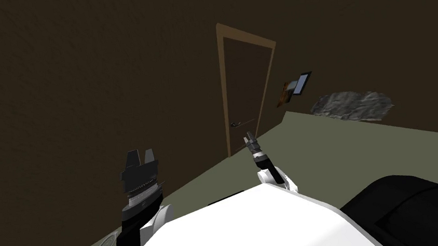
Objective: Pull the door open
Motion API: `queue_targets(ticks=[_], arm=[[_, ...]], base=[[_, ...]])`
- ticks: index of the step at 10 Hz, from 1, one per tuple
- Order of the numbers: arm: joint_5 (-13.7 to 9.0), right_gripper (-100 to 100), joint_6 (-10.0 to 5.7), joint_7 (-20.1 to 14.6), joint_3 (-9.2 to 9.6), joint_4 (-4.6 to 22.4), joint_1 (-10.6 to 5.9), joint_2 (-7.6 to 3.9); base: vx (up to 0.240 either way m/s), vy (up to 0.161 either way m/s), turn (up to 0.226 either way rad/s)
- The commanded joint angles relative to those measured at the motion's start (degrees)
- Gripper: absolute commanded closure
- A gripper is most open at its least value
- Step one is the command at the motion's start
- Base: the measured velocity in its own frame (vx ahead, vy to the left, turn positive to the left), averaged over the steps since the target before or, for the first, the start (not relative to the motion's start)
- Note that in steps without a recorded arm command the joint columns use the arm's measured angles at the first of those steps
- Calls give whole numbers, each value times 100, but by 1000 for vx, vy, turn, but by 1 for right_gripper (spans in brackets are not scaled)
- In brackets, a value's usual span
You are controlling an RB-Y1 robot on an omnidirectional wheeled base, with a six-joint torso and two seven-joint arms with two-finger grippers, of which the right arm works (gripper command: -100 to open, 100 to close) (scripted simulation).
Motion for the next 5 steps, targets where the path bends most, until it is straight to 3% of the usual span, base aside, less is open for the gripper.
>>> queue_targets(ticks=[1,4,5], arm=[[-12,-100,-57,-52,-7,278,-63,-66],[-34,-100,-157,-142,-24,691,-189,-180],[-34,-100,-157,-142,-24,707,-189,-180]], base=[[48,-42,108],[54,-64,91],[32,-44,49]])
